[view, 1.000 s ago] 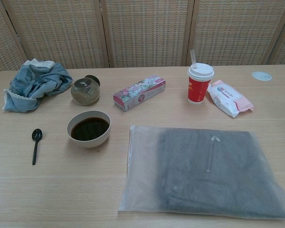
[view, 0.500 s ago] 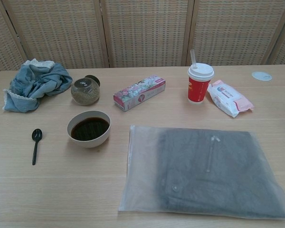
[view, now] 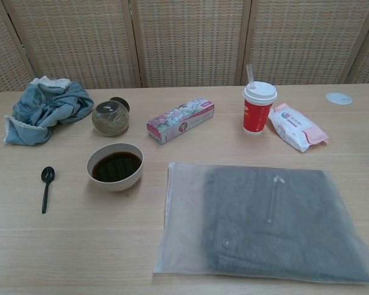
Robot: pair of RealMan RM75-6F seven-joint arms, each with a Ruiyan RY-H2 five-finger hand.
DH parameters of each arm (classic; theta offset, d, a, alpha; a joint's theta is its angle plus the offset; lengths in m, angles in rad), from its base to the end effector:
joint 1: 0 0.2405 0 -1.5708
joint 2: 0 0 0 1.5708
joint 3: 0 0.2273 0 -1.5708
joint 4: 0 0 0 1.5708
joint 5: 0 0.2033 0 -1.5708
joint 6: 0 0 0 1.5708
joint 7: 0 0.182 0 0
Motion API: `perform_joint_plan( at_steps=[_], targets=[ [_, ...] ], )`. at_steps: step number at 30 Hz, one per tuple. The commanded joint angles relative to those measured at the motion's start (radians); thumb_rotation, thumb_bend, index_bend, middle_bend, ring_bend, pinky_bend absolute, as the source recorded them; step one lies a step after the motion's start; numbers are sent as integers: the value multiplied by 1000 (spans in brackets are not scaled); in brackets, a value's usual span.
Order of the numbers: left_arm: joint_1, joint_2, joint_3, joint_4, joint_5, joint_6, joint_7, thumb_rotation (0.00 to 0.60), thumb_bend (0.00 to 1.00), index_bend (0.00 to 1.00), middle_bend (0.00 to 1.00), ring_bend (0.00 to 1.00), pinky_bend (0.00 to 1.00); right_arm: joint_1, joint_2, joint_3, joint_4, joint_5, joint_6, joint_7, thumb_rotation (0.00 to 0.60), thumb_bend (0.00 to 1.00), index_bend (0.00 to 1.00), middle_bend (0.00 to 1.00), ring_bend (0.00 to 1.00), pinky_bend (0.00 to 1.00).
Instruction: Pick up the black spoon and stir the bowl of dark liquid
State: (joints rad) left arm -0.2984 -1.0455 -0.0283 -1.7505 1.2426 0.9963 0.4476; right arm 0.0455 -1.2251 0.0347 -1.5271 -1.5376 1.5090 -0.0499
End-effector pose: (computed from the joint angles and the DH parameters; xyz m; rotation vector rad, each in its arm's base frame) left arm -0.2830 0.2474 0.0905 -1.7753 -0.9259 -0.3800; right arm -0.2898 -0.2023 0.1274 1.3972 -0.8855 0.8793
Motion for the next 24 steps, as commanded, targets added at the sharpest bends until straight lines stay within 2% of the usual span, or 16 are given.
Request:
perform_joint_plan(
  at_steps=[1, 8, 18, 24],
  targets=[
    [-58, -1, -6, 0, -72, -66, 54, 600, 838, 6, 764, 718, 635, -1, 1, 0, -1, 1, 0, -2, 600, 343, 294, 221, 73, 111],
    [-150, -39, -2, 36, -207, -164, 133, 600, 862, 6, 769, 719, 635, -2, 2, -1, -3, 2, 0, -5, 600, 343, 294, 230, 83, 111],
    [-239, -103, 16, 104, -333, -218, 191, 600, 862, 6, 769, 719, 635, -7, 0, -1, 1, 7, 2, -5, 600, 343, 294, 245, 100, 117],
    [-322, -169, 37, 186, -432, -273, 236, 600, 862, 6, 769, 719, 635, -10, -3, -2, 5, 14, -2, -8, 600, 343, 294, 248, 104, 117]
  ],
)
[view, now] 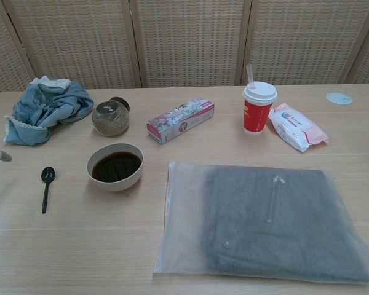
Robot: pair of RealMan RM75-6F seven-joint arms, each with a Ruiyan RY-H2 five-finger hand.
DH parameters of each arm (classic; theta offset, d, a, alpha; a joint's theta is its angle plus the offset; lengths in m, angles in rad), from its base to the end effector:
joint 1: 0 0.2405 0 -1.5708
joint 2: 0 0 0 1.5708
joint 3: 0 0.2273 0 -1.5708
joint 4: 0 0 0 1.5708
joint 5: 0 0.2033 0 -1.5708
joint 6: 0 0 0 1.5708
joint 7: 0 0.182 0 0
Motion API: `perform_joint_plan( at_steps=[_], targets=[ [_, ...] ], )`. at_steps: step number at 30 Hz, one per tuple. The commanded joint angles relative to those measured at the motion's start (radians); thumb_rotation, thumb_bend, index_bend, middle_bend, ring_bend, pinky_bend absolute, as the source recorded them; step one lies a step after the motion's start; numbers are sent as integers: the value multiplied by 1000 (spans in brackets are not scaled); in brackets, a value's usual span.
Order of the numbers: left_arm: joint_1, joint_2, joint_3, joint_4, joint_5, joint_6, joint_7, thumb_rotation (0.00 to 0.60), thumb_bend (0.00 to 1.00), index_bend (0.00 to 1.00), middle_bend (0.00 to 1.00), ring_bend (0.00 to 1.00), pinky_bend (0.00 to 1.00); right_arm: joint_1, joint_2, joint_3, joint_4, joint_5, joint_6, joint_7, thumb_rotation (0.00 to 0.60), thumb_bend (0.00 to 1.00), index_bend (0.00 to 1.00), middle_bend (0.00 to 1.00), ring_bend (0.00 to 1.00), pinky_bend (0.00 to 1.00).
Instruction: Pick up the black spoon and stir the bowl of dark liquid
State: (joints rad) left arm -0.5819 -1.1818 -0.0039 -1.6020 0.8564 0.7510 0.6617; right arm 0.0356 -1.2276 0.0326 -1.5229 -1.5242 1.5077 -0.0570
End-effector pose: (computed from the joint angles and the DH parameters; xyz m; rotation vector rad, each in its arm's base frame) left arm -0.2854 0.3016 0.0405 -1.9034 -0.9536 -0.1551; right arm -0.2948 -0.1989 0.1273 1.3851 -0.8929 0.8558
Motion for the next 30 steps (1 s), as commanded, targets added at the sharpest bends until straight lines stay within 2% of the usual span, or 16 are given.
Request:
perform_joint_plan(
  at_steps=[1, 11, 30],
  targets=[
    [-48, -40, 17, 47, -59, -34, 26, 600, 862, 6, 769, 719, 635, 0, -1, 1, 0, 1, 0, 0, 600, 343, 294, 250, 106, 117],
    [-142, -102, 56, 120, -150, -79, 36, 600, 862, 6, 769, 719, 635, -6, -5, 2, 8, 4, 6, 4, 600, 343, 294, 263, 119, 116],
    [-239, -181, 111, 211, -203, -110, 15, 600, 862, 6, 769, 719, 635, -17, 0, 3, 7, 18, 8, -1, 600, 343, 294, 272, 137, 117]
  ],
)
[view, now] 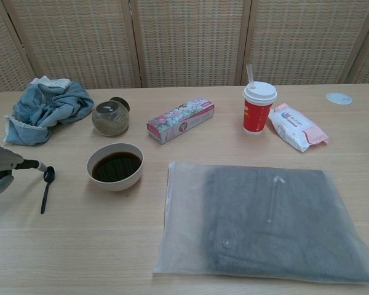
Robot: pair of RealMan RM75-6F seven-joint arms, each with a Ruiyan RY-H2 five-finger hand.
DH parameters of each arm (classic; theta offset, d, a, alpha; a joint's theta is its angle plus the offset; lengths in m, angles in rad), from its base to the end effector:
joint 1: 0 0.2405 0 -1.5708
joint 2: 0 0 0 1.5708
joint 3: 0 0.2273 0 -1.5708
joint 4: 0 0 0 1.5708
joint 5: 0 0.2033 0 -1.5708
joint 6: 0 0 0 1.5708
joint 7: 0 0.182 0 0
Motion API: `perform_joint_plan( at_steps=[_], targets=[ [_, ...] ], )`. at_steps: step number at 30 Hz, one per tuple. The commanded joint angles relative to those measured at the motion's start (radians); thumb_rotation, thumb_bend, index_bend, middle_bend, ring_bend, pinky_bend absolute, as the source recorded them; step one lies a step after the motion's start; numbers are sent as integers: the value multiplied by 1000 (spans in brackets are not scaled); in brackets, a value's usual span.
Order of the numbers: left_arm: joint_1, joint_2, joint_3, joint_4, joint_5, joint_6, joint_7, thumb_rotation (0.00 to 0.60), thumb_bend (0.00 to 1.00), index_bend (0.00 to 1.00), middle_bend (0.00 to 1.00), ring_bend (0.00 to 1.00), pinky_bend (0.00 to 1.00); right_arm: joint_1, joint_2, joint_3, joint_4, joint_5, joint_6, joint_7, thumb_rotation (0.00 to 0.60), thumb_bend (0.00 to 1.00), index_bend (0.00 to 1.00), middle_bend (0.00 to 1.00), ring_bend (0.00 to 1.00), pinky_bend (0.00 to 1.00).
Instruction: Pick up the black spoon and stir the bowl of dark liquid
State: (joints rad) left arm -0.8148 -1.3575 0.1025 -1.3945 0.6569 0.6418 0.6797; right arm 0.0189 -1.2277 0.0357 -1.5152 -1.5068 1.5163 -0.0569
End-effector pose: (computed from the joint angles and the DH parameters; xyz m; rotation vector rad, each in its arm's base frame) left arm -0.2752 0.3393 -0.0065 -1.9971 -0.9403 -0.0610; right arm -0.3017 -0.1946 0.1312 1.3561 -0.8959 0.8349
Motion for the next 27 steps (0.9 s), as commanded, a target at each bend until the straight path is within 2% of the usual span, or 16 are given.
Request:
perform_joint_plan(
  at_steps=[1, 16, 27],
  targets=[
    [-11, -8, 8, 7, -7, 0, -4, 600, 862, 6, 769, 719, 635, -1, 1, 0, -1, 1, 0, -1, 600, 343, 294, 272, 137, 117],
    [-61, -40, 38, 14, -19, 16, -13, 600, 862, 6, 769, 719, 635, -7, 2, 3, -1, 7, 1, 0, 600, 343, 294, 278, 141, 117],
    [-57, -25, 48, -31, 21, 65, -39, 600, 862, 6, 769, 719, 635, -11, 2, 4, 6, 5, 8, 9, 600, 343, 294, 280, 144, 117]
  ],
)
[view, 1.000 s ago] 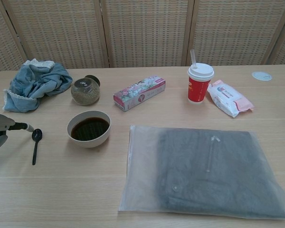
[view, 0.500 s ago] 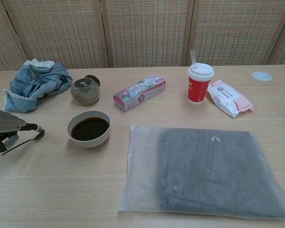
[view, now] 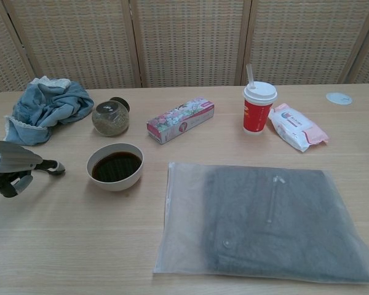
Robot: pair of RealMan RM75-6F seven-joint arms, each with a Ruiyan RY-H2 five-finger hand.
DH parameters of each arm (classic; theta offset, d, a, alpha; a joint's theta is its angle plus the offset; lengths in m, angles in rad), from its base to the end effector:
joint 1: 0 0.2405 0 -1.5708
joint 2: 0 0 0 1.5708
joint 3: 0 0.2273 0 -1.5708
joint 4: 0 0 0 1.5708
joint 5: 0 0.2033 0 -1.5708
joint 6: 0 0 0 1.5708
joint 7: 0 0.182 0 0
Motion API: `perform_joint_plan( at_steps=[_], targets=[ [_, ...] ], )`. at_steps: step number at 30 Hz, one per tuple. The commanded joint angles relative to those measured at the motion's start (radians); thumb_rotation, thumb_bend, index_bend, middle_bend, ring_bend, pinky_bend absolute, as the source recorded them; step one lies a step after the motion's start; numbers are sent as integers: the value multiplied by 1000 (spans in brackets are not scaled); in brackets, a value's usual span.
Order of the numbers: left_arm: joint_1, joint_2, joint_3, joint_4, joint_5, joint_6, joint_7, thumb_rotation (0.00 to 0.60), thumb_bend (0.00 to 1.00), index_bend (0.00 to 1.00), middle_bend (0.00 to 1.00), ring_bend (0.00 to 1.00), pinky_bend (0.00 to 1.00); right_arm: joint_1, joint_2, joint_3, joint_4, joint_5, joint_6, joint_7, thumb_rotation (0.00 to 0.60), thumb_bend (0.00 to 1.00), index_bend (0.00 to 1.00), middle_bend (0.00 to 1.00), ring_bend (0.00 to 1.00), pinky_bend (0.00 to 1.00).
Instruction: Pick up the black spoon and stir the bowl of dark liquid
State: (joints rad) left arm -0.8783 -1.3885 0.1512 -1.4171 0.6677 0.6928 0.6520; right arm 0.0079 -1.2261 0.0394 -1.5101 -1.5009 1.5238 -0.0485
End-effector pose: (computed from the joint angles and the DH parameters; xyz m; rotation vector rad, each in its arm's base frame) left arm -0.2538 0.3406 -0.0194 -2.0450 -0.8923 -0.1002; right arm -0.3052 -0.1919 0.1345 1.3373 -0.8976 0.8312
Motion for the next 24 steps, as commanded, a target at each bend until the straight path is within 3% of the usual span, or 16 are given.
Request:
perform_joint_plan(
  at_steps=[1, 8, 11, 14, 16, 19, 24],
  targets=[
    [12, 10, -2, -12, 18, 25, -21, 600, 863, 6, 769, 719, 635, 0, 0, 0, 1, -1, 0, 2, 600, 343, 294, 281, 144, 117],
    [69, 20, -25, 0, 106, 107, -105, 600, 860, 0, 708, 675, 633, 1, -4, 1, 6, -2, -2, 6, 600, 343, 294, 282, 144, 117],
    [103, 13, -39, 29, 151, 152, -150, 600, 752, 0, 631, 594, 608, 2, -5, 2, 9, -3, -2, 8, 600, 343, 294, 282, 144, 117],
    [140, -3, -54, 74, 198, 197, -200, 600, 599, 42, 517, 479, 537, 2, -5, 2, 10, -2, -4, 8, 600, 343, 294, 281, 144, 117],
    [162, -14, -67, 101, 220, 222, -234, 600, 527, 122, 412, 354, 480, 2, -6, 2, 10, -2, -4, 8, 600, 343, 294, 280, 144, 117],
    [195, -43, -85, 158, 269, 264, -286, 600, 484, 211, 300, 214, 380, 3, -7, 2, 10, -5, -4, 8, 600, 343, 294, 280, 144, 118],
    [229, -93, -106, 261, 329, 276, -358, 600, 463, 322, 244, 118, 194, 4, -7, 3, 7, -7, -3, 4, 600, 343, 294, 279, 144, 117]
  ],
)
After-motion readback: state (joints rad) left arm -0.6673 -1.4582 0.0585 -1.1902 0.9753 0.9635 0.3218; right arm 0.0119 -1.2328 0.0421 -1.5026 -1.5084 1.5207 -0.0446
